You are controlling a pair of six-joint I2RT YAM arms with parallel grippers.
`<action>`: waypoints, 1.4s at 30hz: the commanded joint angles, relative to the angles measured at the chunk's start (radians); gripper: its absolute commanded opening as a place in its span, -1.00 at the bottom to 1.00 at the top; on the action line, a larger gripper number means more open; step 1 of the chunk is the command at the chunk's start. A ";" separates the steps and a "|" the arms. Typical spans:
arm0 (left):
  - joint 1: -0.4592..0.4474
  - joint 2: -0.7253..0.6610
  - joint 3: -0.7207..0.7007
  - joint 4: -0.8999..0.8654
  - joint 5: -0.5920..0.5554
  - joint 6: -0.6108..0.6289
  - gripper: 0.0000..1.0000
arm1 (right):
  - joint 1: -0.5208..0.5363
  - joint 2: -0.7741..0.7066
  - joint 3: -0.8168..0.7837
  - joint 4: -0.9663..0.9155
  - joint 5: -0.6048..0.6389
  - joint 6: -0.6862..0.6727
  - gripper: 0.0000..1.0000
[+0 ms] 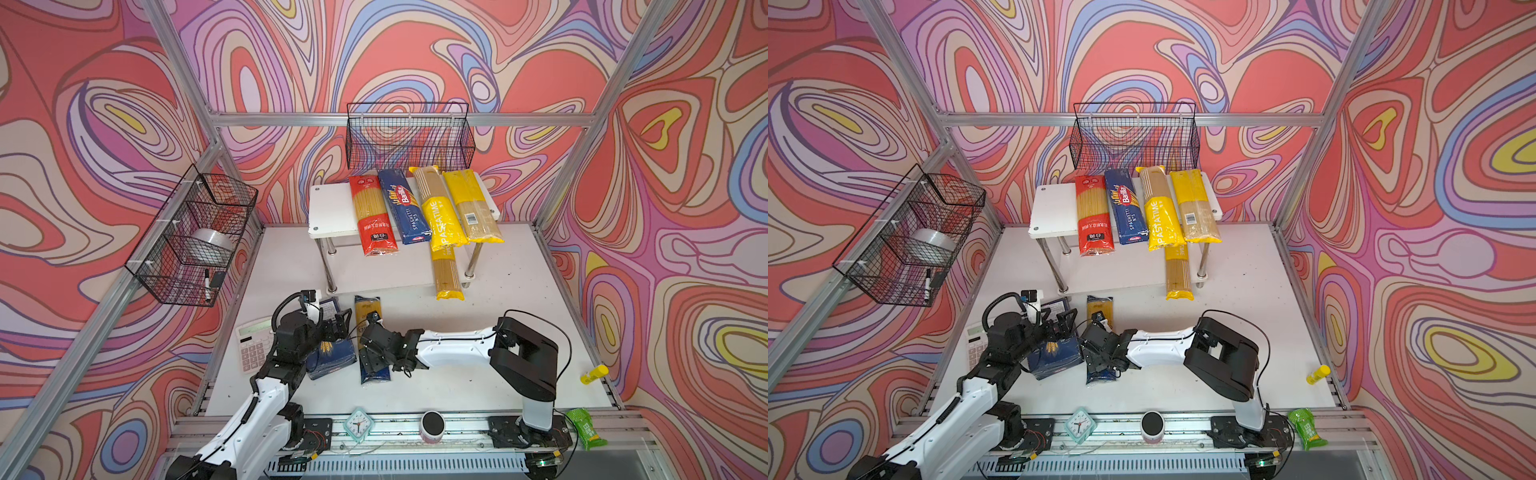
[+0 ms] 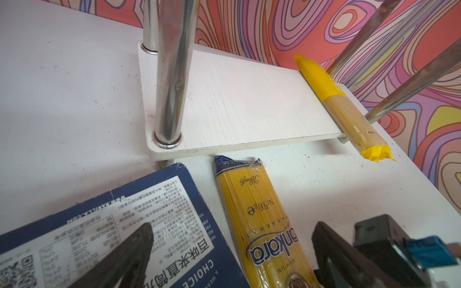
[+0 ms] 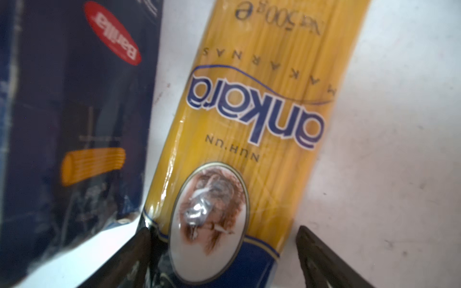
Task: Arrange pasta packages on shelves
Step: Rotate the pasta bag at the center of the table.
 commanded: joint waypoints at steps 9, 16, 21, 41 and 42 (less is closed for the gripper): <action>0.000 -0.002 -0.010 -0.009 0.010 0.003 1.00 | -0.089 -0.265 -0.155 -0.039 -0.073 -0.175 0.89; 0.000 0.012 -0.002 -0.010 0.010 0.002 1.00 | -0.090 -0.186 -0.044 -0.076 -0.111 -0.304 0.96; 0.000 0.004 -0.006 -0.011 0.003 -0.001 1.00 | -0.090 -0.080 0.022 -0.091 -0.129 -0.317 0.97; 0.000 0.036 -0.006 0.004 0.009 -0.002 1.00 | -0.088 0.036 0.006 -0.040 -0.103 -0.267 0.97; 0.000 0.036 -0.005 0.005 0.007 -0.002 1.00 | -0.088 0.034 0.002 -0.040 -0.091 -0.264 0.96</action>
